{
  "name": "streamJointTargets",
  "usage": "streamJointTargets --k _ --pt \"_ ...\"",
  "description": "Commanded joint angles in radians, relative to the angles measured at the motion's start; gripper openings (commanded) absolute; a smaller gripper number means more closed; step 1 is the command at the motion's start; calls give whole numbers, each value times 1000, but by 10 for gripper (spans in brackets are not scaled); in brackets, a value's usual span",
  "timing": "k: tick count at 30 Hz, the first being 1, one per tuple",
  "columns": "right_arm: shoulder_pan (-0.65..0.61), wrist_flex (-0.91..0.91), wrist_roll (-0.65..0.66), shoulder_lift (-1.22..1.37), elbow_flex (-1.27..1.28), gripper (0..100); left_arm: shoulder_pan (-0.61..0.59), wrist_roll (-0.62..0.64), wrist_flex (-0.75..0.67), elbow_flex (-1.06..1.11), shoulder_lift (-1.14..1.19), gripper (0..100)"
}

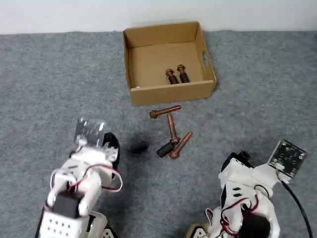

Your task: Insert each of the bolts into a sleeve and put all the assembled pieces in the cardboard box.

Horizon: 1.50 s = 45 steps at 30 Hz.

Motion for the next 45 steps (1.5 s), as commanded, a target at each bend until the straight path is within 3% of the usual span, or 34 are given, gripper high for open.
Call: streamJointTargets --k 1,8,19,25,45 --pt "12 -2 8 -4 -6 8 64 -3 17 -243 347 5" --pt "15 -2 8 -4 -6 8 242 3 89 -572 833 5" --pt "12 -4 8 -8 -5 8 296 374 92 -983 1356 16" --pt "12 -4 8 -8 -3 8 295 485 152 -1173 1576 142" --pt "12 -4 6 -13 -3 8 296 517 377 -1698 2130 143"
